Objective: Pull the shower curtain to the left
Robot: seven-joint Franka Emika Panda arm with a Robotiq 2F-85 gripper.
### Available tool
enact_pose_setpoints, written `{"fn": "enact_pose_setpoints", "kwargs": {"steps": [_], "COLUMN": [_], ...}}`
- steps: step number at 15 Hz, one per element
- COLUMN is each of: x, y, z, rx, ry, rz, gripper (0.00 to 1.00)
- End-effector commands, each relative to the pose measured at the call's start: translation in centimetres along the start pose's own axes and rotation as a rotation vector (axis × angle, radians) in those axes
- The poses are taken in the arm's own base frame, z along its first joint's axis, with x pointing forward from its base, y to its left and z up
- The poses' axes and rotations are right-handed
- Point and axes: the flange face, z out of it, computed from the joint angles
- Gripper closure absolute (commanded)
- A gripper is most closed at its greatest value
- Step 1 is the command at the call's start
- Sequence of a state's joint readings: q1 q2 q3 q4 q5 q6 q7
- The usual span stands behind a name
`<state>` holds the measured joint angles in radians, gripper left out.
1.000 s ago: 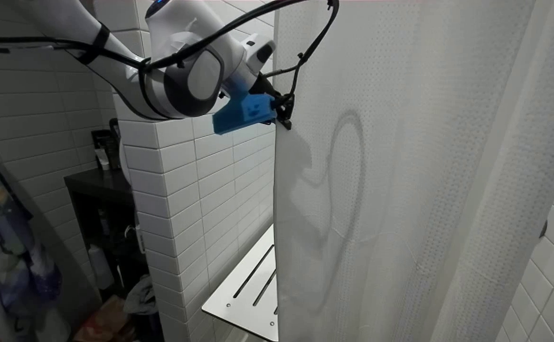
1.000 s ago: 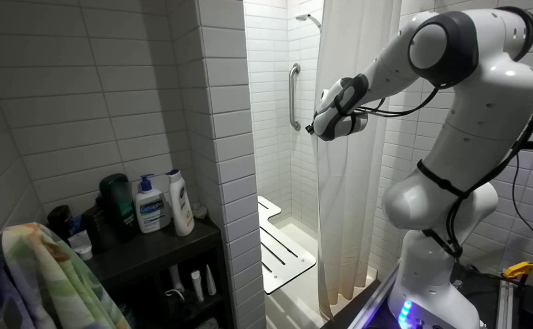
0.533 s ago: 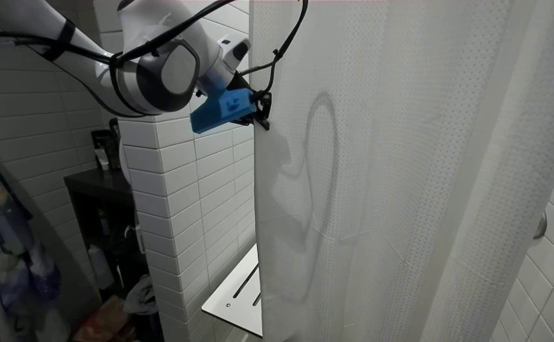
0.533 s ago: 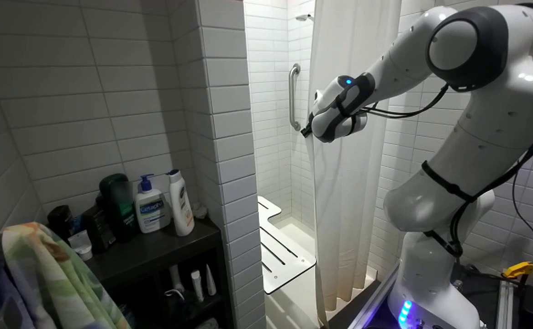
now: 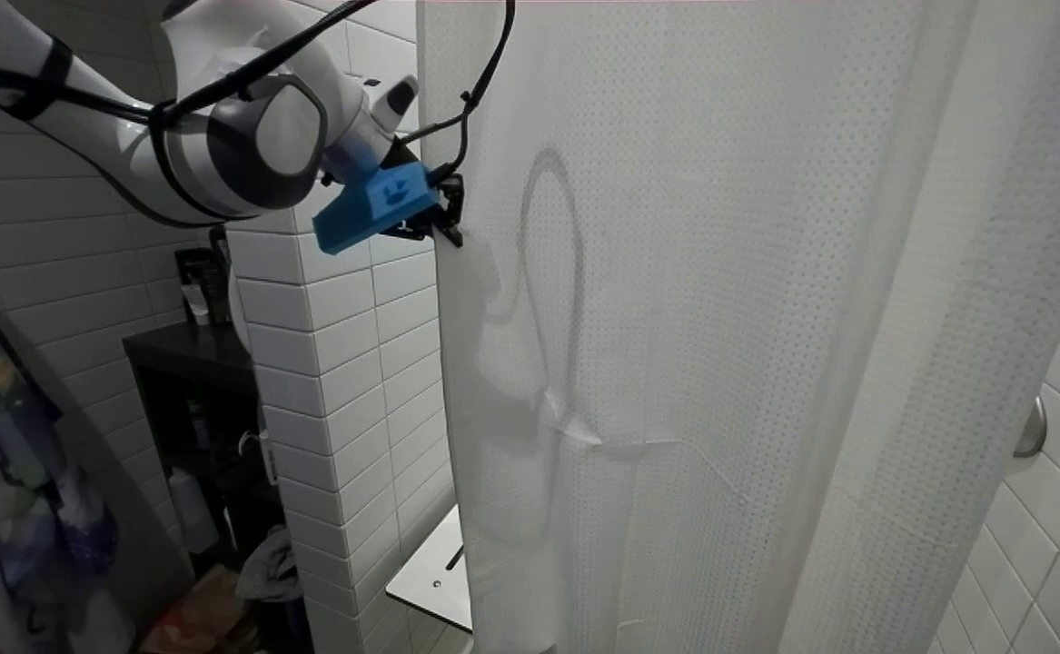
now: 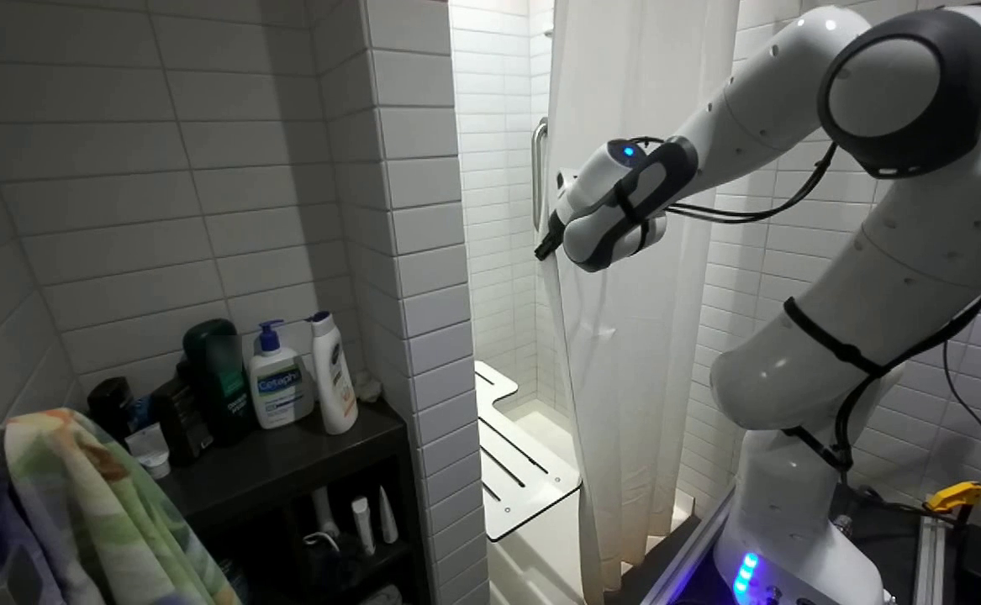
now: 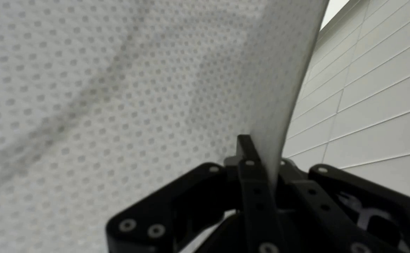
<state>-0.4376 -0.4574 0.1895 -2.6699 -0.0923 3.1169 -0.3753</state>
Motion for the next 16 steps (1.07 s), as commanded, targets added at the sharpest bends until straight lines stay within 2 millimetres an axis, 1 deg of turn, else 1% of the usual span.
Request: {"fn": "enact_pose_setpoints", "kwargs": {"steps": [1,5,9,16], "x": [0.2,1.0,1.5,2.2], "y": [-3.9,-6.6,-8.5,-13.2], "z": [-0.5,-1.0,-1.6,-3.0], "rx": [0.047,0.073,0.089,0.131], "ry": [-0.012,0.002,0.000,-0.004], "rz": [-0.091,-0.148,-0.199,-0.381], "gripper": [1.00,1.00,1.00,1.00]}}
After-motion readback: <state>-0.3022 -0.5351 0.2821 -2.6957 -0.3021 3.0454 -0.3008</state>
